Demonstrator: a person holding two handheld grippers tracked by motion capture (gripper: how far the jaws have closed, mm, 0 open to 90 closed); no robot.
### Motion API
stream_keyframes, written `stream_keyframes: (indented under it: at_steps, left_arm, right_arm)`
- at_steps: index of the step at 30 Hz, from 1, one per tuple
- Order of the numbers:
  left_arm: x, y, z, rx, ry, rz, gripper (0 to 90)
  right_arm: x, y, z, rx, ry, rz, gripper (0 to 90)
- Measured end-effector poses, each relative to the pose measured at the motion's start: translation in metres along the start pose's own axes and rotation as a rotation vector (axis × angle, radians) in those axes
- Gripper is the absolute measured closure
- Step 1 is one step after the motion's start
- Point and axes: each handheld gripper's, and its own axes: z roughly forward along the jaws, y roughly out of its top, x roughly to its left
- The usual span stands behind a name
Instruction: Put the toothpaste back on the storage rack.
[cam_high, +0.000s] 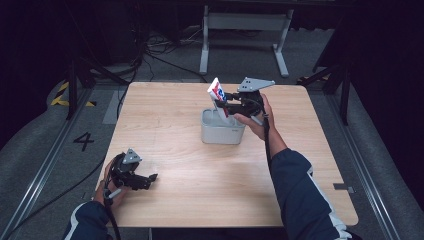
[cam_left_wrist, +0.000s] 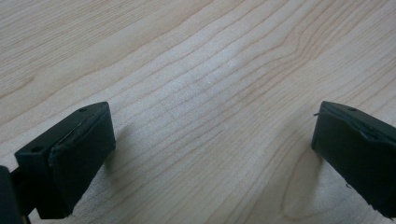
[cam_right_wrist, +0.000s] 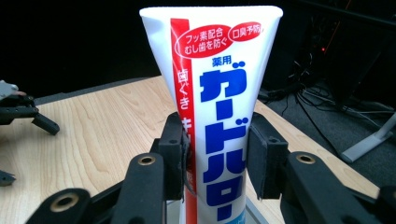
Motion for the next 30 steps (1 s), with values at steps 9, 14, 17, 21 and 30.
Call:
stream_keyframes:
  at_steps: [9, 14, 17, 21, 30]
  left_arm:
    - [0.000, 0.000, 0.000, 0.000, -0.002, 0.001, 0.0]
    - [0.000, 0.000, 0.000, -0.001, -0.002, 0.002, 0.0]
    - [0.000, 0.000, 0.000, -0.001, -0.001, 0.002, 0.0]
    - [0.000, 0.000, 0.000, -0.001, -0.001, 0.002, 0.0]
    - [0.000, 0.000, 0.000, -0.001, -0.001, 0.002, 0.0]
  right_arm:
    - [-0.002, -0.012, 0.005, 0.027, -0.003, 0.012, 63.3]
    - [-0.001, -0.017, 0.007, 0.042, -0.002, 0.012, 63.2]
    - [-0.001, -0.021, 0.007, 0.050, -0.001, 0.014, 62.9]
    - [-0.001, -0.027, 0.006, 0.075, 0.008, 0.014, 62.7]
    - [-0.002, -0.032, -0.002, 0.105, 0.011, 0.004, 62.3]
